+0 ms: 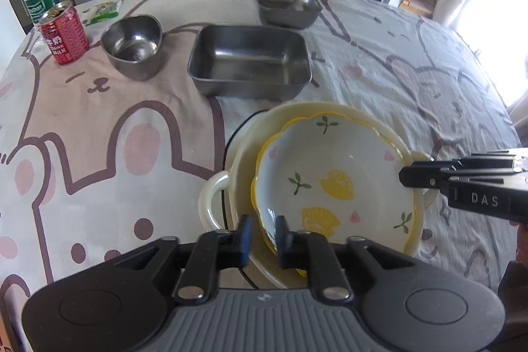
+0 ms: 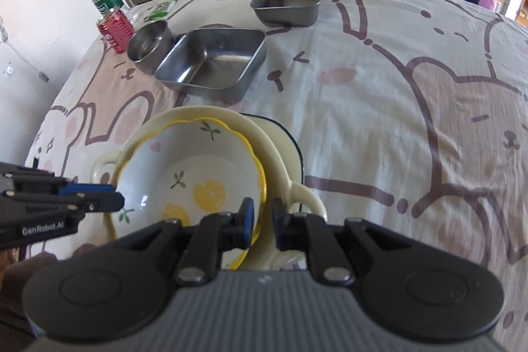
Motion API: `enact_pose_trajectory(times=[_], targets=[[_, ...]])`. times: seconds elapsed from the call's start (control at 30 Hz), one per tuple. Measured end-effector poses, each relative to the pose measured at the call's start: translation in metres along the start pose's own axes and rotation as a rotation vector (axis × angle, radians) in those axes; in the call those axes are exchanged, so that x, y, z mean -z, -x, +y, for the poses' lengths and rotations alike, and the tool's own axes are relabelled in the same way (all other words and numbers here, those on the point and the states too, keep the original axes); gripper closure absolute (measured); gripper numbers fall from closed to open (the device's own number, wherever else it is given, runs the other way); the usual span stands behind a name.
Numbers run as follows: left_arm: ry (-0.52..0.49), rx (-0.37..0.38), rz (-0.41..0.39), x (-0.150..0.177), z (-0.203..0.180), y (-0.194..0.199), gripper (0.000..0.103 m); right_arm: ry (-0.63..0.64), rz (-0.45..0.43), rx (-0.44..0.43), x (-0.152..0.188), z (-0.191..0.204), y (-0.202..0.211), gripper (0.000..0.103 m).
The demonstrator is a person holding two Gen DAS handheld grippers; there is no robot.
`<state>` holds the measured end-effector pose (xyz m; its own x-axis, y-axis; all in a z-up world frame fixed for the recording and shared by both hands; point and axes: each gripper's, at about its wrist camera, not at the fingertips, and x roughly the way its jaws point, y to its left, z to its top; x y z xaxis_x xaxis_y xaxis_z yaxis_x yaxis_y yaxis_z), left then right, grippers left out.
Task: Organize plates and bowls
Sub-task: 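Lower the lemon-print bowl into the cream bowl and open both tools, then move both tools to the larger rectangular steel tray and close on its rim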
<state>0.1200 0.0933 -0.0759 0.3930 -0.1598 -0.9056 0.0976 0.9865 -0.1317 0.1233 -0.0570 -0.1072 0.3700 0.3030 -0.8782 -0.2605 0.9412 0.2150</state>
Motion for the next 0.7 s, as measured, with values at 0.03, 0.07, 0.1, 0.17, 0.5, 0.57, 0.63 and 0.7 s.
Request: enact_pose_trajectory(times=[0.03, 0.07, 0.1, 0.17, 0.5, 0.57, 0.63, 0.7], targets=[[-0.002, 0.0, -0.008, 0.0, 0.0, 0.003, 0.073, 0.002, -0.007, -0.002, 0.001, 0.0, 0.002, 0.08], [-0.006, -0.003, -0.016, 0.001, 0.0, 0.005, 0.071, 0.005, -0.015, -0.001, 0.002, 0.0, 0.005, 0.076], [-0.01, -0.006, -0.024, 0.001, 0.0, 0.007, 0.068, 0.008, -0.025, 0.009, 0.004, 0.0, 0.009, 0.065], [-0.014, 0.0, -0.044, 0.003, -0.001, 0.013, 0.062, 0.025, -0.045, 0.017, 0.007, 0.002, 0.015, 0.054], [0.007, -0.056, -0.247, -0.002, 0.002, 0.042, 0.002, 0.014, -0.221, 0.024, 0.012, -0.007, 0.051, 0.008], [0.03, -0.065, -0.292, -0.007, 0.007, 0.046, 0.001, -0.001, -0.257, 0.031, 0.009, -0.01, 0.056, 0.004], [0.033, -0.077, -0.345, -0.012, 0.01, 0.047, 0.0, -0.021, -0.289, 0.047, 0.005, -0.014, 0.056, 0.0], [0.02, -0.078, -0.395, -0.018, 0.014, 0.045, 0.0, -0.064, -0.321, 0.064, -0.001, -0.018, 0.055, 0.0]])
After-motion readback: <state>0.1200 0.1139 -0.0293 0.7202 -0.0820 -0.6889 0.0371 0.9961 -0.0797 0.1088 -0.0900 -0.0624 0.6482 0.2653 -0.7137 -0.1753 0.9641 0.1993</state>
